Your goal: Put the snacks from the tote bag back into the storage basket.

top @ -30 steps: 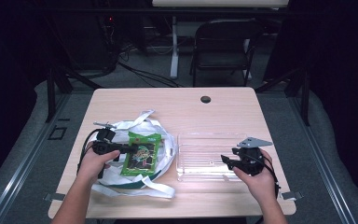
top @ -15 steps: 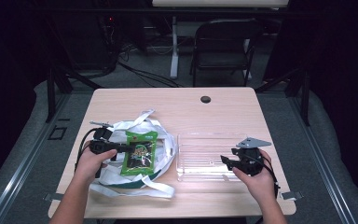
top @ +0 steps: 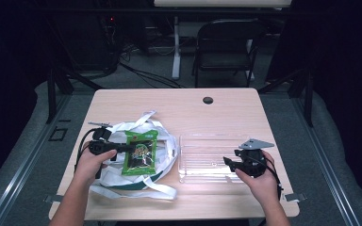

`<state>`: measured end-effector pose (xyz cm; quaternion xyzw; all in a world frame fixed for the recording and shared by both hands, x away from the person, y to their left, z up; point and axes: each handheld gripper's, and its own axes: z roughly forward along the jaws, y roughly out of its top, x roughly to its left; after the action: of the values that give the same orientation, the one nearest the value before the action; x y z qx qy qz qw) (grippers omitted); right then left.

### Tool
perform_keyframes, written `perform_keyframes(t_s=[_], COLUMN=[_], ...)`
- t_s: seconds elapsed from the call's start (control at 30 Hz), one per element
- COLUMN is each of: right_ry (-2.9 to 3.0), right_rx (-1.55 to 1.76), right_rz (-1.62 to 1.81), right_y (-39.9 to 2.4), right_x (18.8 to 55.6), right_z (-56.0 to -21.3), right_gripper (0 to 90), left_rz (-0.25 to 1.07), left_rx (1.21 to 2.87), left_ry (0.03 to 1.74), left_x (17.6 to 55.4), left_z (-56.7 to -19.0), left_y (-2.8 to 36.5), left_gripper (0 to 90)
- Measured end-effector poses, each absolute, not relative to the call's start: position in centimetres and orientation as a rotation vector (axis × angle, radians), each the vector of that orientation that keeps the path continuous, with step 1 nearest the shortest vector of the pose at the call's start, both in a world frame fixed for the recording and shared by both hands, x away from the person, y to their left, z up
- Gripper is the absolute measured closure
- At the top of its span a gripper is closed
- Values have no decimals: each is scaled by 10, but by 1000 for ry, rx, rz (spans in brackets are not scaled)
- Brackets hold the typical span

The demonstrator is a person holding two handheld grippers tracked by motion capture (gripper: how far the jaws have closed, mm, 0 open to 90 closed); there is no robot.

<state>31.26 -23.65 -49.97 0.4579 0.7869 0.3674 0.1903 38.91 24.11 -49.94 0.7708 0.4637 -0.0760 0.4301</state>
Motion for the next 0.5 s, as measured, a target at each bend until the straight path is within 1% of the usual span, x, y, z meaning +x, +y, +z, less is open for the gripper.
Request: perform_keyframes(t_s=[0.5], right_ry=[2215], right_rx=[1284], right_rz=[1028], right_y=[-237], right_x=[312], right_z=[-500], right_gripper=[452], left_rz=[-90], left_rx=[1876], left_ry=[1121], left_x=[385], left_z=[-486], left_y=[247], left_gripper=[721])
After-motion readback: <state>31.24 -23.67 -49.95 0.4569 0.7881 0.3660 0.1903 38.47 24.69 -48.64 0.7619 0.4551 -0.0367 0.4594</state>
